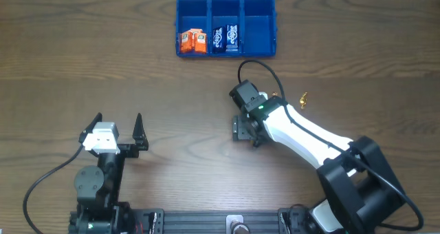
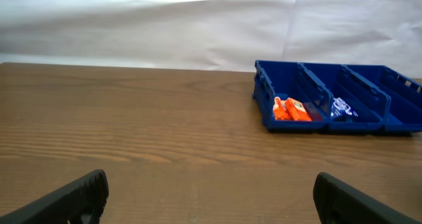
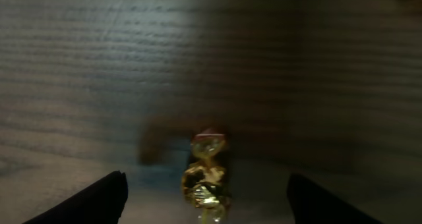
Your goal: Sort Candies Into Trays
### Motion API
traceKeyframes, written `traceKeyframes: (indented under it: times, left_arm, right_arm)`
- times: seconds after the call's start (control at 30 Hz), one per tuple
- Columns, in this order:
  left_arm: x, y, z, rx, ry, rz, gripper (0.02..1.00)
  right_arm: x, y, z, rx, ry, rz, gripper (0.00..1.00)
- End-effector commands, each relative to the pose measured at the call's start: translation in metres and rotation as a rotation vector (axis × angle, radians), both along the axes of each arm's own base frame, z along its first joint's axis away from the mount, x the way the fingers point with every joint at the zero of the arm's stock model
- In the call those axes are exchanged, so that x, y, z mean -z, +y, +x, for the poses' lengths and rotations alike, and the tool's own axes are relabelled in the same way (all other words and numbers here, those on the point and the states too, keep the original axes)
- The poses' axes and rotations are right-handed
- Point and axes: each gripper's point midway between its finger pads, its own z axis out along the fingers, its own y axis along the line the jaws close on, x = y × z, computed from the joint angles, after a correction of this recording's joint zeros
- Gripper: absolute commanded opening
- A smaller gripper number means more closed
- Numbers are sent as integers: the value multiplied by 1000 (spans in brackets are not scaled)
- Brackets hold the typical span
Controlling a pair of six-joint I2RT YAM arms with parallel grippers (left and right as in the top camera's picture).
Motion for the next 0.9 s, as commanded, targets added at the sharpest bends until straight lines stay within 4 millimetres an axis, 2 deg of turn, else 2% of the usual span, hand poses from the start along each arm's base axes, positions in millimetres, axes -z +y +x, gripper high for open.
traceKeyframes:
  times: [0.03,0.13,0.43,0.53,0.63,0.67,0.73,0.8,0.9]
  left_arm:
    - [16,-2,-1,16,47,14,998]
    - [16,-2,-1,16,47,14,998]
    - [16,-2,-1,16,47,14,998]
    - [16,-2,-1,16,47,14,998]
    - [16,-2,-1,16,47,14,998]
    - [16,-2,-1,16,47,14,996]
    - [16,-2,-1,16,47,14,998]
    - [16,-2,-1,16,47,14,998]
    - [16,-2,-1,16,47,14,998]
  right_arm:
    - [7,1,-4,7,20,-4,752]
    - [14,0,-7,22,45,-17,702]
    - [16,0,-7,26,46,-17,299]
    - [15,1,-5,25,39,-12,222]
    - [6,6,2,25,14,5,218]
    - [-7,10,9,25,-8,19,218]
    - [-67,18,42,-36,-106,47,218]
    - [-138,-3,86,-15,-217,-38,218]
    - [-212,-21,148,17,-366,-73,215]
